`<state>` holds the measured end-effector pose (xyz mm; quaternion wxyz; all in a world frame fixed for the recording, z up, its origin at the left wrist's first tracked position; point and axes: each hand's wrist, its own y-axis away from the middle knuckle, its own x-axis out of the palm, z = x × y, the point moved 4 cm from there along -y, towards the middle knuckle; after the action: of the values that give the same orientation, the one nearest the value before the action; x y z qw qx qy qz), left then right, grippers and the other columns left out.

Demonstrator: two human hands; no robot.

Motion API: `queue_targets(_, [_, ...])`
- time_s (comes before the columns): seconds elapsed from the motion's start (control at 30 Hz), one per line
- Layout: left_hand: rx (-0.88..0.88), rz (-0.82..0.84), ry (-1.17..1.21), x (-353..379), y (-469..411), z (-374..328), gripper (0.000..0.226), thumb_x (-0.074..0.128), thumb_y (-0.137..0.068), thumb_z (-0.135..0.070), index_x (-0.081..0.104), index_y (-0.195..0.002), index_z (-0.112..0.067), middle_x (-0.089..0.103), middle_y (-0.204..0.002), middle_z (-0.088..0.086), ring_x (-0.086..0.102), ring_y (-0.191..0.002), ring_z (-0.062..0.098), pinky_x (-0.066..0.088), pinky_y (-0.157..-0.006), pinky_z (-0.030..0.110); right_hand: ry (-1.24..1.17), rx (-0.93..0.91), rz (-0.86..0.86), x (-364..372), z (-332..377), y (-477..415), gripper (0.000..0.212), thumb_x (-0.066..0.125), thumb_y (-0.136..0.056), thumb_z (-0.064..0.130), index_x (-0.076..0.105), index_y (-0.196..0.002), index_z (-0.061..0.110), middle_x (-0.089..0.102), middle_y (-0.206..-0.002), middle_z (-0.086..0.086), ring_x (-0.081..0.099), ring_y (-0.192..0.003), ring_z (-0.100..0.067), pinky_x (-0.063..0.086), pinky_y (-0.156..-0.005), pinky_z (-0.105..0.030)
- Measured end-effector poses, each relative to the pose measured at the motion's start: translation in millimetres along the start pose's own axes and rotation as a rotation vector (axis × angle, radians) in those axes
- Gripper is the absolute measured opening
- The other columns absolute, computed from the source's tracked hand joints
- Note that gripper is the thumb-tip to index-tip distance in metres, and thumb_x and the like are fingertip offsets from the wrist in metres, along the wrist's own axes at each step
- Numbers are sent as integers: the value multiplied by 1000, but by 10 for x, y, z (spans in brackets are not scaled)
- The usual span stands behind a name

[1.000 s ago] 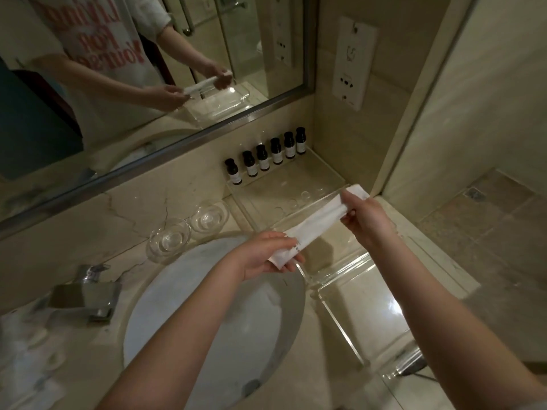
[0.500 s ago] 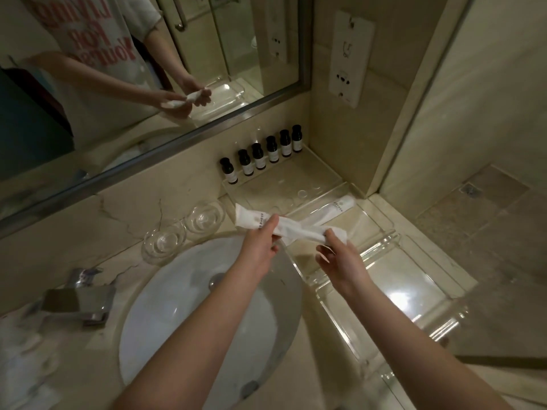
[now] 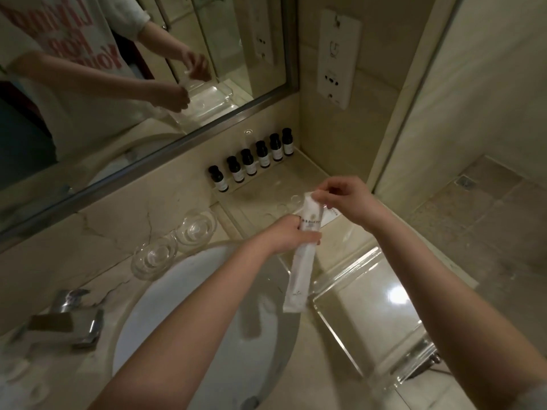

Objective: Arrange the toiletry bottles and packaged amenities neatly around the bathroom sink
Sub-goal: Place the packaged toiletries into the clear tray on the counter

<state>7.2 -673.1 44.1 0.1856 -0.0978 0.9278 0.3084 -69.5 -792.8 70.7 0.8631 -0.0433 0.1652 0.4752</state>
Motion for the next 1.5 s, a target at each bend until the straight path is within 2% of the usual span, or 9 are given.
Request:
queue_targets(0.23, [-3, -142, -193, 218, -370, 364, 28, 66, -83, -21, 63, -104, -2, 59, -87, 5, 52, -78, 17, 39, -59, 23, -78, 289, -376, -539, -835, -180, 21, 55, -93, 18, 52, -73, 11, 60, -64, -7, 56, -40, -6, 41, -40, -20])
queue_targets(0.47, [-9, -260, -664, 329, -594, 602, 32, 52, -88, -19, 53, -120, -14, 63, -116, 12, 54, -112, 32, 47, -94, 38, 241, 485, -526, -372, -1428, -143, 15, 51, -89, 16, 63, -93, 8, 69, -83, -15, 66, -77, -33, 49, -71, -34])
queue_targets(0.63, [74, -350, -915, 361, -610, 661, 26, 53, -84, -9, 54, -110, -12, 58, -112, 10, 53, -109, 32, 46, -82, 39, 599, 401, -414, -182, -1458, -28, 34, 53, -87, 13, 54, -121, 7, 62, -111, -23, 59, -97, -42, 46, -79, -41])
queue_targets(0.77, [163, -394, -996, 405, -580, 721, 35, 83, -45, -22, 69, -77, -23, 62, -73, -2, 63, -69, 21, 48, -52, 26, 910, 149, -387, -81, -1403, 96, 41, 70, -75, 14, 62, -115, 10, 60, -110, -21, 56, -90, -42, 50, -67, -44])
queue_targets(0.9, [112, -401, -950, 413, -523, 753, 61, 78, -60, -42, 63, -116, -21, 63, -112, 3, 61, -104, 24, 51, -78, 35, 953, 92, -198, 19, -1402, 48, 41, 74, -69, 11, 68, -109, 13, 58, -94, -19, 58, -85, -39, 45, -55, -36])
queue_targets(1.0, [36, -335, -872, 391, -587, 804, 62, 51, -91, -36, 29, -144, -13, 26, -153, 8, 24, -142, 24, 26, -110, 42, 900, 128, -149, 26, -1371, -51, 32, 68, -75, 15, 69, -106, 13, 54, -92, -19, 57, -86, -37, 41, -57, -33])
queue_targets(1.1, [22, -343, -894, 422, -615, 852, 56, 50, -90, -32, 35, -140, -12, 38, -146, 6, 36, -135, 23, 32, -104, 39, 901, 117, -135, 36, -1357, -97, 31, 66, -78, 15, 67, -109, 12, 53, -93, -18, 57, -84, -36, 39, -59, -32])
queue_targets(1.3, [21, -404, -970, 425, -647, 901, 55, 84, -45, -37, 72, -96, -19, 70, -88, -5, 68, -77, 15, 52, -61, 27, 974, 113, -113, 72, -1341, -111, 36, 68, -75, 16, 67, -111, 14, 55, -93, -17, 58, -80, -35, 41, -55, -32])
queue_targets(1.5, [59, -423, -821, 331, -473, 733, 51, 48, -91, -26, 38, -139, -11, 41, -143, 6, 38, -131, 26, 34, -101, 39, 1000, 100, -135, 132, -1079, -25, 50, 61, -86, 32, 50, -132, 16, 53, -120, -16, 50, -109, -37, 47, -76, -42])
